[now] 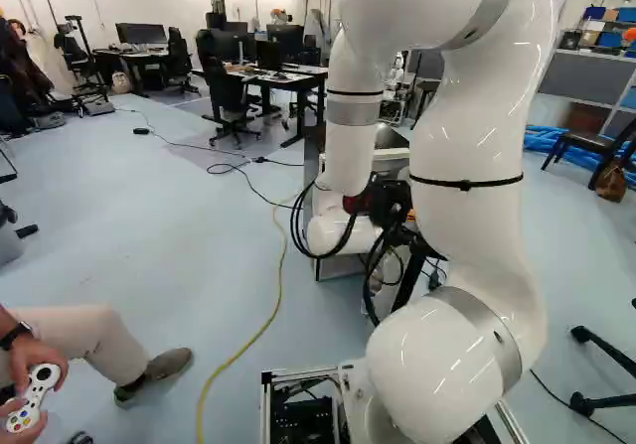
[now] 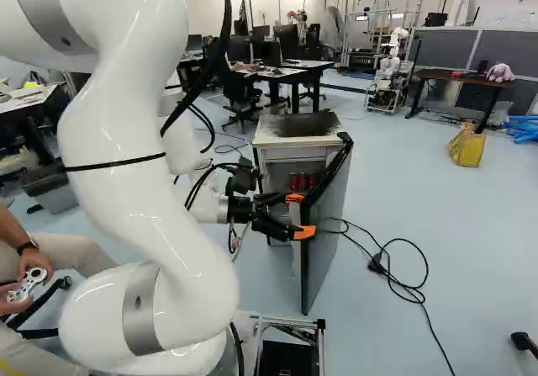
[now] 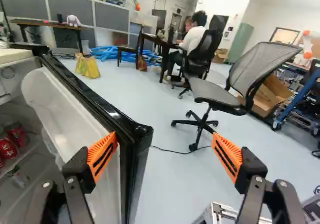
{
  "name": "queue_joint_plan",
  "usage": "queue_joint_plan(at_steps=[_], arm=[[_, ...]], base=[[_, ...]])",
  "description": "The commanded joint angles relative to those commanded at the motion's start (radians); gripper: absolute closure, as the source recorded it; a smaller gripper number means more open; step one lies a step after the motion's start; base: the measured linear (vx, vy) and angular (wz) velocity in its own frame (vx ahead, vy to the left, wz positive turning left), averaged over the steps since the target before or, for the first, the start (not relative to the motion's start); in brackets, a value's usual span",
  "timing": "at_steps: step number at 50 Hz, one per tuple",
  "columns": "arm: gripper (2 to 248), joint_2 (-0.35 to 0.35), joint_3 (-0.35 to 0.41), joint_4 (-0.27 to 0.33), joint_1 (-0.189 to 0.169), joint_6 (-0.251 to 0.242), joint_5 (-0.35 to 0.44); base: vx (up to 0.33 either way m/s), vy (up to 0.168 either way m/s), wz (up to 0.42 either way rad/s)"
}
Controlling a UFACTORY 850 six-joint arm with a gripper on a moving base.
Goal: Grab a drink from the fridge
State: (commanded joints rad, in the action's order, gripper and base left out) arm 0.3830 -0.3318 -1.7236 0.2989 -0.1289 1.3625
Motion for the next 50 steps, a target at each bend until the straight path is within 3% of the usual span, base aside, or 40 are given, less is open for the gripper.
queue_joint_plan(at_steps=[27,50], arm=[[3,0.018,-0.059,-0.02,-0.107,0.0,0.0],[3,0.044,-0.136,-0.02,-0.229,0.0,0.0]], base=[[0.0,0.0,0.0],[0.0,0.0,0.0]])
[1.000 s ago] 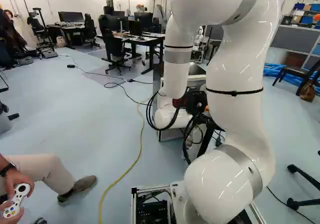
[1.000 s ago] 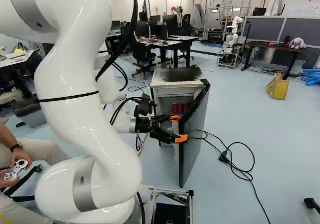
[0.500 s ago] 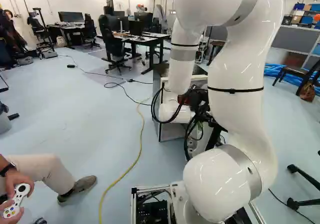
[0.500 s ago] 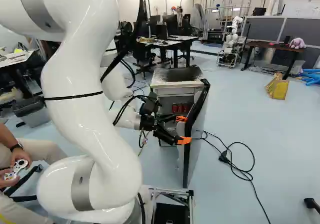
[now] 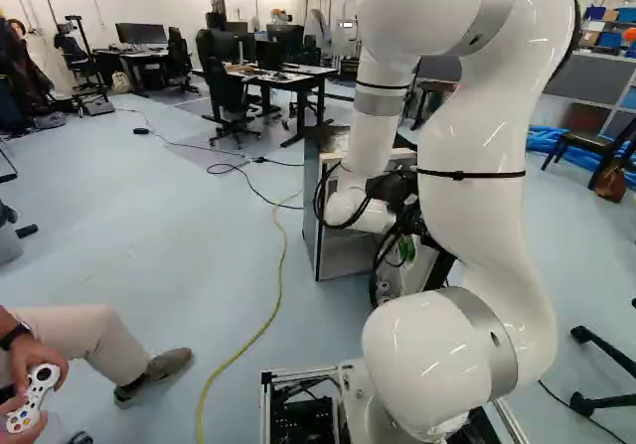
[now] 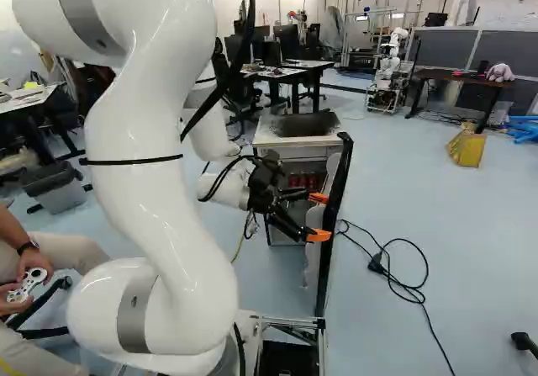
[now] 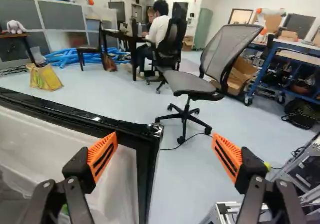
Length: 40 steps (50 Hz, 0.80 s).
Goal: Grab a drink from the fridge
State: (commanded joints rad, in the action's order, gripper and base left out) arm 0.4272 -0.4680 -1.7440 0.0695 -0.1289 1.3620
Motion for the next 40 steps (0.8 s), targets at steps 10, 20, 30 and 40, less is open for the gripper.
queue_joint_plan(at_steps=[10,20,30,40], arm=[[3,0.014,-0.037,0.0,-0.053,0.0,0.0],[3,0.03,-0.076,0.0,-0.107,0.0,0.0],[3,0.047,-0.117,0.0,-0.16,0.0,0.0],[3,0.064,-0.159,0.0,-0.21,0.0,0.0]], base=[[0.0,0.0,0.0],[0.0,0.0,0.0],[0.0,0.0,0.0],[0.0,0.0,0.0]])
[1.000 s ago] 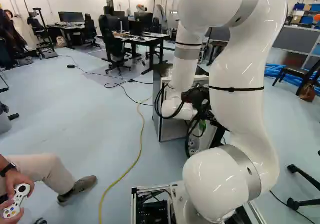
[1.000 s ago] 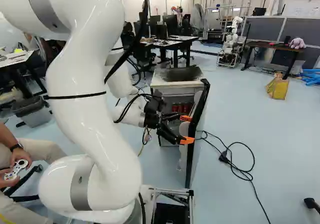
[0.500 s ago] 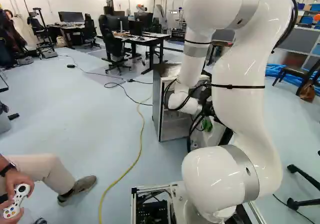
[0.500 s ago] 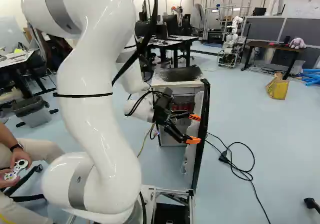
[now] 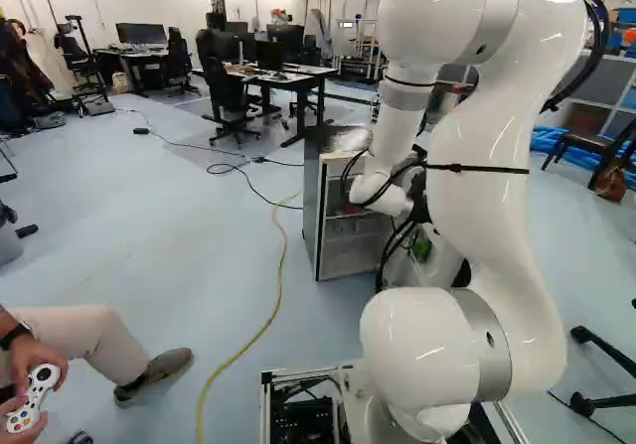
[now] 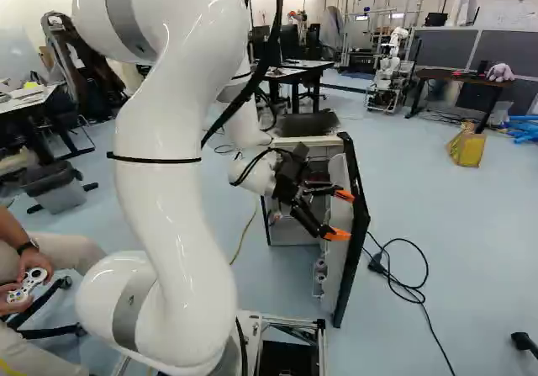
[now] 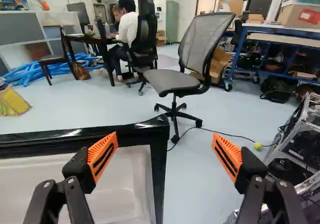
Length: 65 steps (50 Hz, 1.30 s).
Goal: Grab a drink from the fridge
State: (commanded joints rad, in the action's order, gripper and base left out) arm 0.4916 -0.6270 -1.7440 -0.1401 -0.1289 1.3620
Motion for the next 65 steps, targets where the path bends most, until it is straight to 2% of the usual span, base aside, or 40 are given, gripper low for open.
queue_joint_plan(at_steps=[44,54,65], arm=[[3,0.088,-0.193,0.0,-0.193,0.0,0.0],[3,0.092,-0.202,0.0,-0.203,0.0,0.0],[3,0.067,-0.15,0.04,-0.183,0.0,0.0]], base=[[0.0,0.0,0.0],[0.0,0.0,0.0],[0.0,0.0,0.0]])
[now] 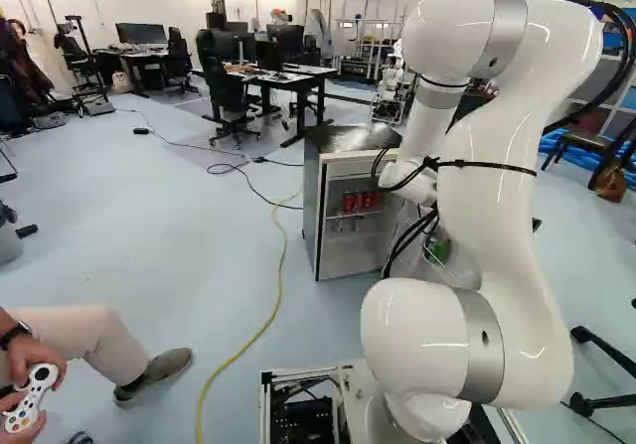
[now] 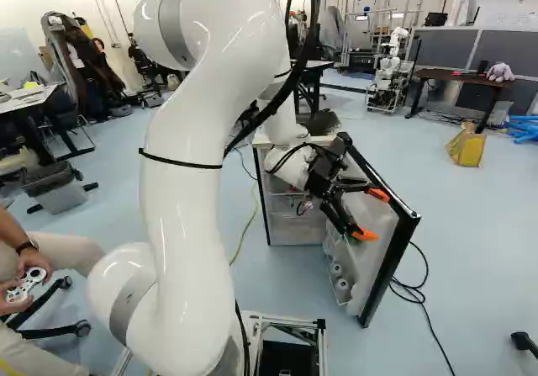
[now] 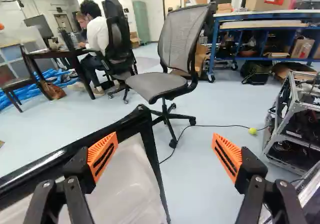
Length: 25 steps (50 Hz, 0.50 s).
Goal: Grab a drink from the fridge
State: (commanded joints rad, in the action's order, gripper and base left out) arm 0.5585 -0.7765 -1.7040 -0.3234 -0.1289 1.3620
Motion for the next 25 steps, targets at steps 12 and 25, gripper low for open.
queue_joint_plan(at_steps=[12,25], arm=[[3,-0.044,0.088,0.112,0.038,0.0,0.0],[3,-0.096,0.185,0.248,0.082,0.0,0.0]], base=[[0.0,0.0,0.0],[0.0,0.0,0.0]])
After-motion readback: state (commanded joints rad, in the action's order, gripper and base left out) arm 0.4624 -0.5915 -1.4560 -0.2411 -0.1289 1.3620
